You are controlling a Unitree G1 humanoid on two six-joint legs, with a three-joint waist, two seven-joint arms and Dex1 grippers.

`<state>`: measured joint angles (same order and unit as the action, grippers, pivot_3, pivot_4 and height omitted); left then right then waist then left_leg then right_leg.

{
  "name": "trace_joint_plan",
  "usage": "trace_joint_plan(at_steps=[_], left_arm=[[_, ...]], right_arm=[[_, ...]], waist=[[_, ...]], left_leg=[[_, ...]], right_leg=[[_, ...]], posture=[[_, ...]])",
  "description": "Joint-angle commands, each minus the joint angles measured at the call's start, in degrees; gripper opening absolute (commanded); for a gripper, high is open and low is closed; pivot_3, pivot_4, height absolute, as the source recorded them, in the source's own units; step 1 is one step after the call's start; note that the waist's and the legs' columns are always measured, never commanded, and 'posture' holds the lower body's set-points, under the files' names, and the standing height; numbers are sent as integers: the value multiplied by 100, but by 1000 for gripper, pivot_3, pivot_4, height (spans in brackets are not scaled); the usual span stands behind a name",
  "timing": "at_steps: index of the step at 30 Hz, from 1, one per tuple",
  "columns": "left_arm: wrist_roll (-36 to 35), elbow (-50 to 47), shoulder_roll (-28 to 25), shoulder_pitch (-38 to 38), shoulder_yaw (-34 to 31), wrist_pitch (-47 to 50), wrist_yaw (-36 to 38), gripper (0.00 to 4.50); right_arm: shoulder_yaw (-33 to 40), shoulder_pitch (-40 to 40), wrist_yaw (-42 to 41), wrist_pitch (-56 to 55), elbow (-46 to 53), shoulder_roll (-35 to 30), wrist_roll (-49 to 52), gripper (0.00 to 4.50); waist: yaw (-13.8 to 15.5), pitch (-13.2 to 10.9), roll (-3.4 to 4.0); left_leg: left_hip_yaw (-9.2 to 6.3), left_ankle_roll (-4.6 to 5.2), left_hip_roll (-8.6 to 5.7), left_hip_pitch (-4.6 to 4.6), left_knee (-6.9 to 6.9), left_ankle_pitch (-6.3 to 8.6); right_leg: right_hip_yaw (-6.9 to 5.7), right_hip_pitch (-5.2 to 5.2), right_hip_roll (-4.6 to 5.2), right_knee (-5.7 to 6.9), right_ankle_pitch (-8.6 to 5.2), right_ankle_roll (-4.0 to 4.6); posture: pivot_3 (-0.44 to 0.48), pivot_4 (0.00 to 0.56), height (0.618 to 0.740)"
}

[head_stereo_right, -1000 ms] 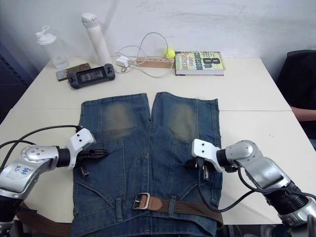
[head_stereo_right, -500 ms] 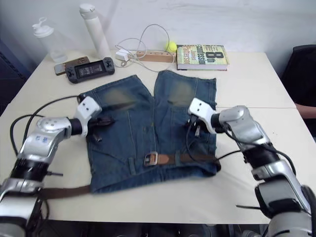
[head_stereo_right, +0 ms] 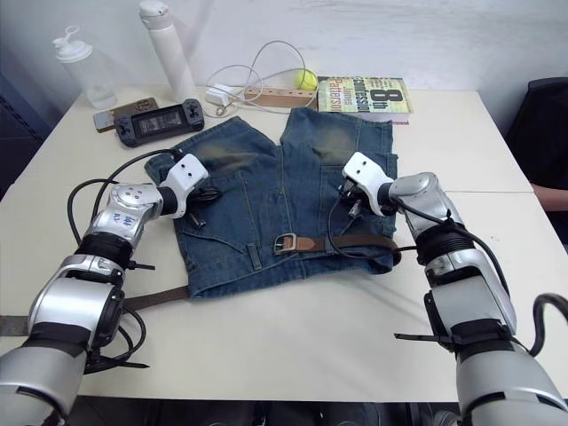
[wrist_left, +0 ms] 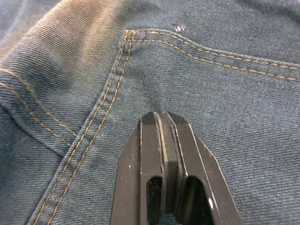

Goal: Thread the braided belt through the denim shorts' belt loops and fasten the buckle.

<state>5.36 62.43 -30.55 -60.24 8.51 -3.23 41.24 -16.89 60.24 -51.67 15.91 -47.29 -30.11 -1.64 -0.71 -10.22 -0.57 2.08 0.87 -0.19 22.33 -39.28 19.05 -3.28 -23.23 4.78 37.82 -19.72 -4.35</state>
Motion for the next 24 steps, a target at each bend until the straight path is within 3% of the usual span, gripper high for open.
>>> trace_joint_plan(at_steps=[1, 3, 4, 6, 8, 11, 13, 16, 20, 22, 24], left_arm=[[-51, 41, -99, -32, -145, -121, 284, 0], [-191, -18, -139, -10, -293, -5, 486, 0], [-251, -54, -172, -1, -358, 96, 583, 698], [-468, -272, -286, 44, -565, 379, 874, 1299], [-733, -920, -535, 219, -748, 922, 1320, 2192], [-1314, -2409, -1037, 664, -1120, 2219, 1844, 3505], [-1901, -3812, -1460, 1096, -1484, 3618, 1987, 4302], [-2760, -5496, -1960, 1806, -2217, 5542, 1813, 4462], [-3401, -6919, -2137, 2601, -3515, 7551, 1157, 4462], [-3705, -7563, -2040, 2981, -4599, 8894, 1044, 4462], [-4186, -8143, -1989, 3755, -5588, 9526, 928, 4462]], right_arm=[[100, -240, -483, 178, 444, -49, 86, 81], [219, -301, -694, 400, 755, -34, 235, 81], [283, -322, -758, 535, 923, -29, 295, 739], [454, -299, -792, 724, 1230, -51, 411, 1368], [573, -272, -1041, 915, 1610, -203, 577, 2347], [695, -310, -1610, 1352, 2406, -507, 921, 3814], [727, -392, -2081, 1584, 3052, -737, 1245, 4500], [715, -561, -2813, 1917, 3938, -1039, 1807, 4500], [559, -603, -3603, 2166, 4587, -1351, 2269, 4500], [466, -486, -3916, 2207, 4679, -1398, 2445, 4500], [331, -322, -4068, 2125, 4647, -1387, 2611, 4500]], waist=[[-11, 0, 0], [-29, 0, 0], [-47, 0, 0], [-88, 0, 0], [-110, -1, 0], [-164, -5, 3], [-190, -7, 4], [-195, -7, 4], [-140, -8, 6], [-118, -10, 1], [-135, -11, 1]], left_leg=[[0, 0, 0, 0, 0, 0], [0, 0, 0, 1, 1, 0], [1, 0, 0, 1, 1, 0], [1, -1, 0, 10, 1, 0], [2, -4, -2, 19, -2, -3], [3, -11, 3, 22, -2, -7], [1, -15, 8, 22, 4, -9], [-4, -15, 11, 18, 9, -9], [-3, -13, 6, 8, 10, -8], [-4, -12, 6, 4, 9, -7], [-4, -12, 7, 4, 9, -7]], right_leg=[[-1, -1, 0, 1, 0, 0], [-6, -4, 0, 1, 0, 0], [-8, -4, 0, 1, 0, 0], [-10, -14, 1, 4, 0, 0], [-11, -25, 2, 8, 0, 0], [-6, -32, -1, 10, 0, 0], [-5, -36, -3, 10, 0, 1], [8, -33, -4, 8, 0, 1], [23, -21, -1, 4, 0, 1], [26, -19, -1, 7, 0, 1], [30, -22, -2, 9, 0, 1]], posture=[[0, 150, 735], [0, 150, 735], [0, 150, 735], [0, 150, 735], [0, 150, 735], [0, 150, 735], [0, 150, 735], [0, 150, 735], [0, 150, 735], [0, 150, 735], [0, 150, 735]])
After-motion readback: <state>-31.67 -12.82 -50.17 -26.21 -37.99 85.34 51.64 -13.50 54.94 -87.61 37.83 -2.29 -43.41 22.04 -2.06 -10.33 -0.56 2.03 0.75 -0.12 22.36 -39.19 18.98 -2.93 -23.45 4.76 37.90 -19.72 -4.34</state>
